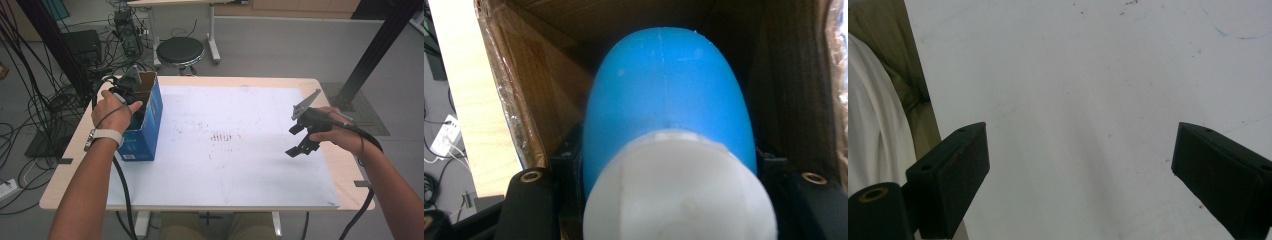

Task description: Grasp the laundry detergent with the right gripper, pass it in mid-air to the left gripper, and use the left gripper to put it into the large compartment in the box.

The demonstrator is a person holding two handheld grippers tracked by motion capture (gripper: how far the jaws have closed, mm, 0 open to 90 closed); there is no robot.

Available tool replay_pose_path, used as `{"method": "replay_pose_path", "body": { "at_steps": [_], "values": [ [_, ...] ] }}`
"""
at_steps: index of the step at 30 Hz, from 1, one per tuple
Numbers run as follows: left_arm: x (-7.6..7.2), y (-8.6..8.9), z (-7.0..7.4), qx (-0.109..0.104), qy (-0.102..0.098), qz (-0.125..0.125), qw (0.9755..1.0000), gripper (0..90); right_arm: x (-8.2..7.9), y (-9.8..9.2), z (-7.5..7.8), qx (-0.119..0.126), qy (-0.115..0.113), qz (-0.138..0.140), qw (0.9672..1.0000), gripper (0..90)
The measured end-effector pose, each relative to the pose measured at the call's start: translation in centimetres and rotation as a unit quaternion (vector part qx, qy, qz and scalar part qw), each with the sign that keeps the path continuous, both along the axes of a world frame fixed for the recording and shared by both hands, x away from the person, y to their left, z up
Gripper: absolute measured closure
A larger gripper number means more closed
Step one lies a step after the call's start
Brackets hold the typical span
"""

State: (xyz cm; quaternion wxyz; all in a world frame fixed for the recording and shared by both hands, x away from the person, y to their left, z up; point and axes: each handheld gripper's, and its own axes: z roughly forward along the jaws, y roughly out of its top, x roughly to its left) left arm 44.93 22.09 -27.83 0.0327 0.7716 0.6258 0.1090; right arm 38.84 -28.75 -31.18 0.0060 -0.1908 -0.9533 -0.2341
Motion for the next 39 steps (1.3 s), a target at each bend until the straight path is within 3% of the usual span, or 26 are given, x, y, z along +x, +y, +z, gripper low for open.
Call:
{"method": "replay_pose_path", "body": {
  "at_steps": [24,29,39],
  "values": [
    [0.07,0.03,-0.02,-0.002,-0.002,-0.007,1.0,36.9,-0.13,-0.12,0.02,0.001,0.001,0.0,1.0,8.4],
    [0.18,-0.02,-0.14,-0.01,0.003,-0.005,0.9999,28.9,-0.16,-0.17,-0.12,-0.001,0.003,-0.002,1.0,8.2],
    [0.09,0.21,0.6,-0.021,-0.01,-0.004,0.9997,27.5,-0.23,-0.35,-0.46,-0.003,0.008,-0.003,1.0,8.2]
  ]
}}
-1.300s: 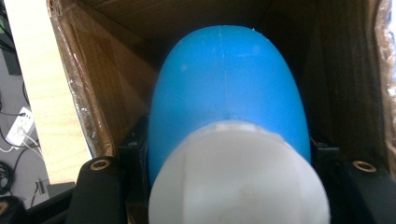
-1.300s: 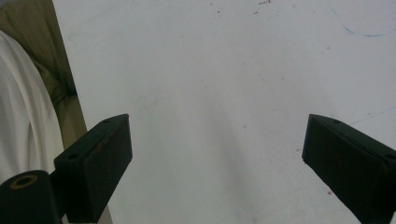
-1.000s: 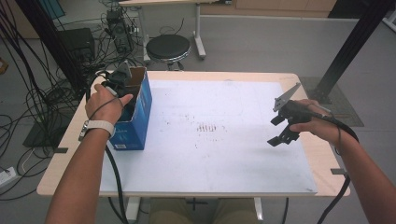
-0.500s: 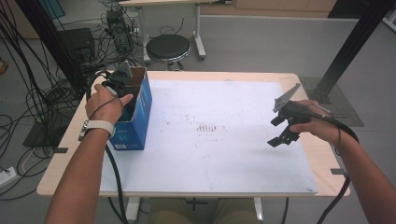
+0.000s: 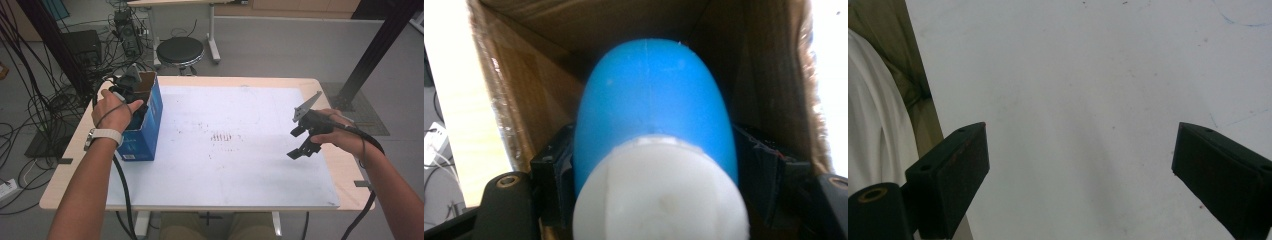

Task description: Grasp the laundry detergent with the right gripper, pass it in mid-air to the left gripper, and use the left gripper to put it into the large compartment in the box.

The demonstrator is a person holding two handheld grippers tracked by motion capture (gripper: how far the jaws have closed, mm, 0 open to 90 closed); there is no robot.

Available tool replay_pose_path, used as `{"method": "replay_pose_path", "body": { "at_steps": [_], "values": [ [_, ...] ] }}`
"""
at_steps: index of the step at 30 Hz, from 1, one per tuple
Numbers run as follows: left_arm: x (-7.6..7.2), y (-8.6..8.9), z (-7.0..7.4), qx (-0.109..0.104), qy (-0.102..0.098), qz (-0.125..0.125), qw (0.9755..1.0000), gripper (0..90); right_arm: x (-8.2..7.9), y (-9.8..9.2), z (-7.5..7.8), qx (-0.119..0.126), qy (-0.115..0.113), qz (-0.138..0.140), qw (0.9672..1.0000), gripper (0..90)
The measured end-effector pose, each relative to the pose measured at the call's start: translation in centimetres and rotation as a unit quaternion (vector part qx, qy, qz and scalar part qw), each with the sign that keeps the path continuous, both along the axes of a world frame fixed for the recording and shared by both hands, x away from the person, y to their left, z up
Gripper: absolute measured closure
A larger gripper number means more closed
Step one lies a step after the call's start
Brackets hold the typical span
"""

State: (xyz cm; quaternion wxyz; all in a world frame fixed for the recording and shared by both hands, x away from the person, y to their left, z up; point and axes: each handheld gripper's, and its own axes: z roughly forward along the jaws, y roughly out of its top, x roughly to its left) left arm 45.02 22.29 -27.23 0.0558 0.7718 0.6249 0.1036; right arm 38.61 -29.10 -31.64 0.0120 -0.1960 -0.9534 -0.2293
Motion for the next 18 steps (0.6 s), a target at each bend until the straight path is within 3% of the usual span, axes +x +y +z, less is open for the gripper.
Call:
{"method": "replay_pose_path", "body": {
  "at_steps": [2,5,8,11,18],
  "values": [
    [0.0,0.0,0.2,-0.003,0.0,-0.003,1.0,27.5,0.0,0.0,0.1,0.001,-0.001,0.001,1.0,8.2],
    [-0.2,-0.2,0.7,0.013,-0.007,-0.01,0.9998,24.2,0.0,0.0,0.1,0.0,0.0,0.001,1.0,8.2],
    [-0.3,0.0,1.3,0.005,-0.004,-0.019,0.9998,23.9,0.0,0.1,0.1,-0.004,-0.001,0.002,1.0,8.2],
    [-0.4,0.1,2.4,0.005,-0.017,-0.019,0.9997,13.8,0.0,0.2,0.0,-0.004,0.0,0.003,1.0,8.2],
    [-0.7,-0.6,5.3,0.01,-0.032,-0.041,0.9986,12.5,0.0,0.3,0.1,-0.007,0.0,0.003,1.0,8.2]
  ]
}}
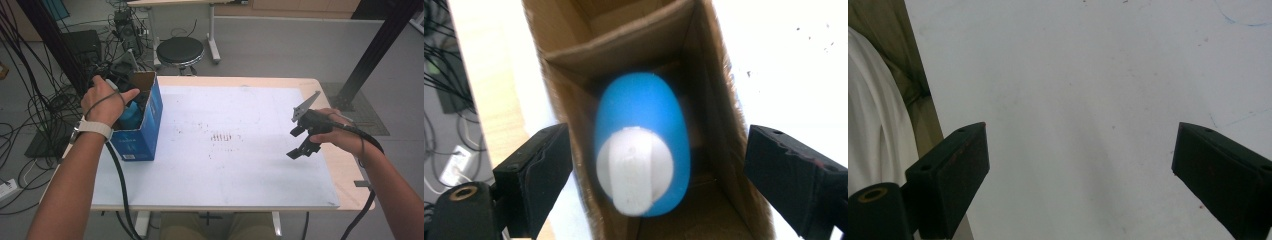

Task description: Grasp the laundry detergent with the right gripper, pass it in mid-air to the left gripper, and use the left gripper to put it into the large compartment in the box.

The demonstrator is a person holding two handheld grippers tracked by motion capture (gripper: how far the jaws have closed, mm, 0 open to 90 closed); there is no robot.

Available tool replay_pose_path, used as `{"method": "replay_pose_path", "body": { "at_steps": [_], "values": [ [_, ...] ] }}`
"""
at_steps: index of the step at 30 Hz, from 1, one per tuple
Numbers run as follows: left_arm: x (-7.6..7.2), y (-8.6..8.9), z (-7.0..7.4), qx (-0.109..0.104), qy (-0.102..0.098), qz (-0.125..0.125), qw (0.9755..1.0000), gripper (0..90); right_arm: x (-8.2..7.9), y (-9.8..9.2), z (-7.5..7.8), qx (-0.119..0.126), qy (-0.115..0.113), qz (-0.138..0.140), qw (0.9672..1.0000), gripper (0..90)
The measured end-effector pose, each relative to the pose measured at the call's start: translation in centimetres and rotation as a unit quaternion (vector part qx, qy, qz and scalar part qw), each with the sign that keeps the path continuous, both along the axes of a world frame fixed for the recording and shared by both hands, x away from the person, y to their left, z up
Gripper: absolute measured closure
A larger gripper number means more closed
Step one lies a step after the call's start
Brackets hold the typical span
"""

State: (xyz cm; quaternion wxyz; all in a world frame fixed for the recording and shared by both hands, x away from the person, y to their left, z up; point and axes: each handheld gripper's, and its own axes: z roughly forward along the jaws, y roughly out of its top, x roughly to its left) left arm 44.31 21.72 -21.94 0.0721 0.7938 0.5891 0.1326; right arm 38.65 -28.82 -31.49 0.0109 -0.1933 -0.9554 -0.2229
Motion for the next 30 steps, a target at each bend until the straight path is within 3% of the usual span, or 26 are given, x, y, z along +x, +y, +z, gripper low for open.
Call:
{"method": "replay_pose_path", "body": {
  "at_steps": [7,11,15,18,22,26,30],
  "values": [
    [0.0,-0.8,2.5,0.002,-0.011,-0.021,0.9997,11.7,0.0,-0.2,0.4,-0.001,-0.003,-0.002,1.0,8.2],
    [0.0,-1.3,3.8,-0.001,-0.001,-0.045,0.999,11.6,-0.1,-0.4,0.7,-0.002,-0.004,-0.005,1.0,8.2],
    [0.0,-2.1,4.6,-0.003,0.005,-0.075,0.9971,11.5,-0.1,-0.6,0.8,-0.002,-0.005,-0.008,1.0,8.2],
    [0.0,-2.7,5.3,-0.007,-0.002,-0.102,0.9948,11.5,-0.1,-0.7,0.9,-0.003,-0.004,-0.009,0.9999,8.2],
    [0.1,-3.9,6.1,-0.016,0.001,-0.144,0.9894,11.5,0.0,-0.9,0.9,-0.002,-0.003,-0.012,0.9999,8.2],
    [0.2,-5.4,6.7,-0.018,-0.001,-0.186,0.9824,11.4,0.1,-1.1,1.0,-0.001,-0.002,-0.019,0.9998,8.2],
    [0.4,-7.2,6.8,-0.019,0.001,-0.234,0.972,11.4,0.1,-1.3,1.3,0.001,-0.004,-0.022,0.9997,8.2]
  ]
}}
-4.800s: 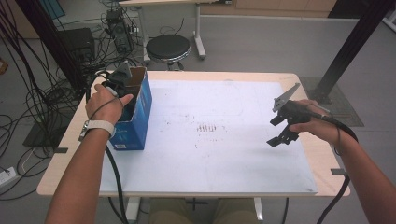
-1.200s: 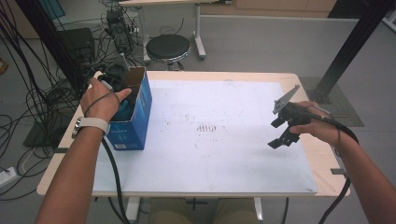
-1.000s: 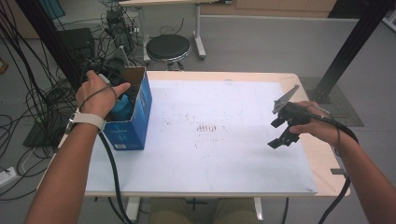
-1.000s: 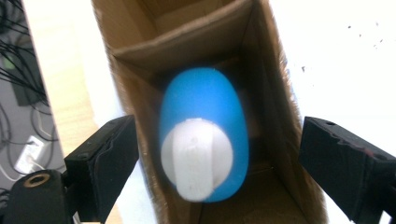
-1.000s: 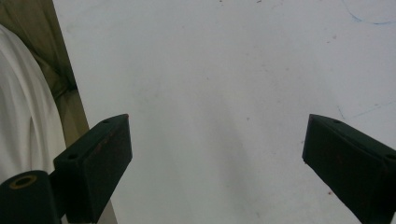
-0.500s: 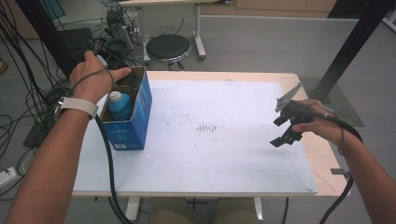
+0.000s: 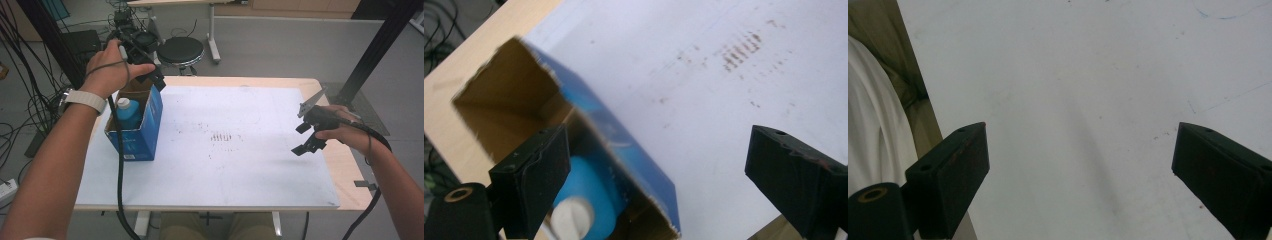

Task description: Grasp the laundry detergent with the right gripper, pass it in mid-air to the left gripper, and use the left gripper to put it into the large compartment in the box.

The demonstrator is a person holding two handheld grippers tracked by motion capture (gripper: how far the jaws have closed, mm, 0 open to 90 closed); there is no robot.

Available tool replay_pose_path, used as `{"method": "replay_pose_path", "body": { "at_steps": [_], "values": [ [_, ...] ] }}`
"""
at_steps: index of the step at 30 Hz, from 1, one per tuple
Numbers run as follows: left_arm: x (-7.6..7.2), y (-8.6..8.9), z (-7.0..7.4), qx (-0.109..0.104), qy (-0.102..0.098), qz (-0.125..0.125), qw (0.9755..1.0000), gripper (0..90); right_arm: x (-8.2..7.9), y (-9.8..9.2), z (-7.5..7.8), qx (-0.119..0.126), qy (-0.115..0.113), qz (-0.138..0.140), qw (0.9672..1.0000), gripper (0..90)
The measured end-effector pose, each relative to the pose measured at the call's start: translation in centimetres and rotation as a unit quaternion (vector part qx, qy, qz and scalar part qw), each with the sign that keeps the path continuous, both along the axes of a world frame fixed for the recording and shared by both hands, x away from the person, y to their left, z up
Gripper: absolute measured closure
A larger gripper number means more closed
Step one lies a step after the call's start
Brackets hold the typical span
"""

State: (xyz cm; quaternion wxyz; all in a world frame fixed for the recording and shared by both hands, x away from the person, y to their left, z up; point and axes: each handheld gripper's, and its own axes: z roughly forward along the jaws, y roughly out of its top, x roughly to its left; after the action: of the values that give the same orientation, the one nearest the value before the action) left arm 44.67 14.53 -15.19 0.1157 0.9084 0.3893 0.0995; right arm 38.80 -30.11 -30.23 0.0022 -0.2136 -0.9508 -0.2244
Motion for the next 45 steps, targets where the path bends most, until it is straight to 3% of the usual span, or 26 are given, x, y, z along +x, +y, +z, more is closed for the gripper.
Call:
{"method": "replay_pose_path", "body": {
  "at_steps": [5,10,14,18,27,45],
  "values": [
    [0.3,-2.3,-0.3,0.01,0.009,-0.041,0.9991,11.4,0.0,-0.2,0.1,0.0,0.0,-0.003,1.0,8.2],
    [0.6,-4.5,-0.4,0.013,0.014,-0.083,0.9963,11.4,-0.1,-0.5,0.1,0.001,0.0,-0.006,1.0,8.2],
    [0.7,-5.9,-0.7,0.002,0.016,-0.117,0.9931,11.4,-0.1,-0.6,0.1,0.0,0.001,-0.009,1.0,8.2],
    [0.7,-7.3,-1.2,0.006,0.021,-0.149,0.9885,11.4,-0.1,-0.6,0.0,0.001,0.002,-0.01,0.9999,8.2],
    [0.6,-9.5,-2.5,0.008,0.024,-0.188,0.9819,11.4,-0.2,-0.8,-0.1,0.0,0.004,-0.015,0.9999,8.2],
    [-0.1,-12.4,-5.0,0.003,0.029,-0.227,0.9736,11.9,-0.5,-1.0,-0.6,0.005,0.007,-0.021,0.9997,8.0]
  ]
}}
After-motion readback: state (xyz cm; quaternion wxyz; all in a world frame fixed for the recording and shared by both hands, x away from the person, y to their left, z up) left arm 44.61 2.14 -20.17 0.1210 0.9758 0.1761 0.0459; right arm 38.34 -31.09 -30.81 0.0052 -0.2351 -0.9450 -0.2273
